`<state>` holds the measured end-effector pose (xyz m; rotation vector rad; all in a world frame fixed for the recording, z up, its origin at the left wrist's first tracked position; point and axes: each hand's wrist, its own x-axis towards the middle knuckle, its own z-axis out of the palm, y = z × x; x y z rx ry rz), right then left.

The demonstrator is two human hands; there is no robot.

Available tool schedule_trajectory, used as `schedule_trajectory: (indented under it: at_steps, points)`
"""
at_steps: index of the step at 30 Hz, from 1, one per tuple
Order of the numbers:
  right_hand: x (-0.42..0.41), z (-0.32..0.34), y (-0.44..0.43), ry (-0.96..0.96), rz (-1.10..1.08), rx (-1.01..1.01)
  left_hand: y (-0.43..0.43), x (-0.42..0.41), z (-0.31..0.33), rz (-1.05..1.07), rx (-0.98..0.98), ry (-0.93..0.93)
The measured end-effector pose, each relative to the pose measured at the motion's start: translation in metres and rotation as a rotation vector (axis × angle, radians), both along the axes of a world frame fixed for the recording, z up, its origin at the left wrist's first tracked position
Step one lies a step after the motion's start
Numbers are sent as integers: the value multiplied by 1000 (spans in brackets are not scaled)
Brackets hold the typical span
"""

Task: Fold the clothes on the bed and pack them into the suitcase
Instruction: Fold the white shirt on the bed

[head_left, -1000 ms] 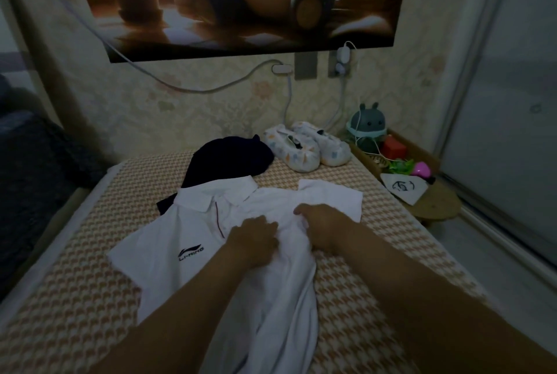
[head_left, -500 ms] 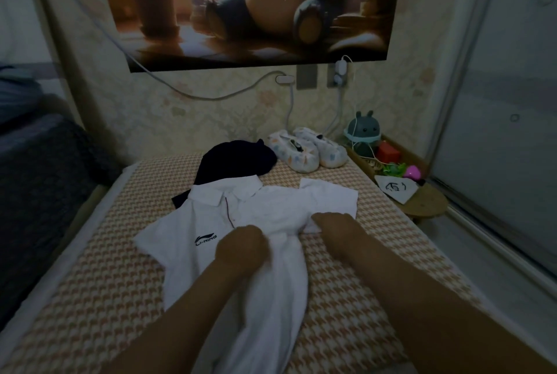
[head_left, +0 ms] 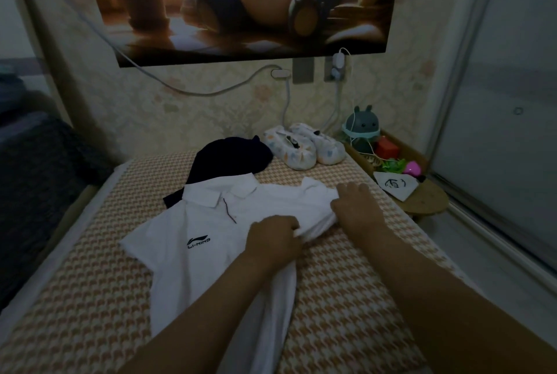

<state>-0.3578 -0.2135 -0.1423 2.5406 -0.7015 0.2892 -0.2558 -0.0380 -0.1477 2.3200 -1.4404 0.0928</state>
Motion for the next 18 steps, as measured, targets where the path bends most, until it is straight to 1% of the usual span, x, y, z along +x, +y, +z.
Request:
schedule_trajectory:
  at_steps: [1, 2, 3, 4, 5, 6, 7, 8, 9, 10, 11, 12, 14, 15, 17, 18]
  points:
    - [-5, 7, 3, 39, -58, -6, -4, -6, 5, -113, -21, 165]
    - [-5, 6, 3, 101, -89, -4, -7, -16, 12, -223, 26, 333]
    - [-5, 5, 5, 169, -109, -1, -8, -27, 19, -290, 154, 488]
    - [-3, 6, 10, 201, -85, 26, -8, -35, 23, -316, 302, 610]
    - [0, 9, 16, 152, -25, 49, -8, -38, 23, -322, 384, 703]
    - [4, 12, 21, 89, 48, 93, -8, -35, 22, -313, 367, 762]
    - [9, 12, 26, 79, 107, 183, -6, -30, 23, -286, 278, 780]
    - [13, 12, 33, 75, 183, 301, -1, -21, 25, -233, 168, 744]
    - [16, 13, 42, 98, 218, 449, 5, -11, 28, -167, 72, 659]
    - [21, 11, 49, 120, 224, 551, 13, 2, 31, -98, 7, 544]
    - [26, 12, 59, 139, 215, 626, 24, 16, 34, -40, -31, 440]
    - [30, 12, 67, 202, 181, 671, 38, 31, 35, 14, -42, 338]
    - [42, 8, 81, 365, 87, 584, 71, 66, 31, 86, -61, 152]
    - [50, 7, 89, 376, 69, 496, 88, 85, 26, 118, -89, 80]
    - [69, 10, 106, 254, 100, 372, 124, 117, 18, 239, -142, 42]
    - [79, 13, 117, 182, 146, 379, 140, 130, 16, 318, -155, 51]
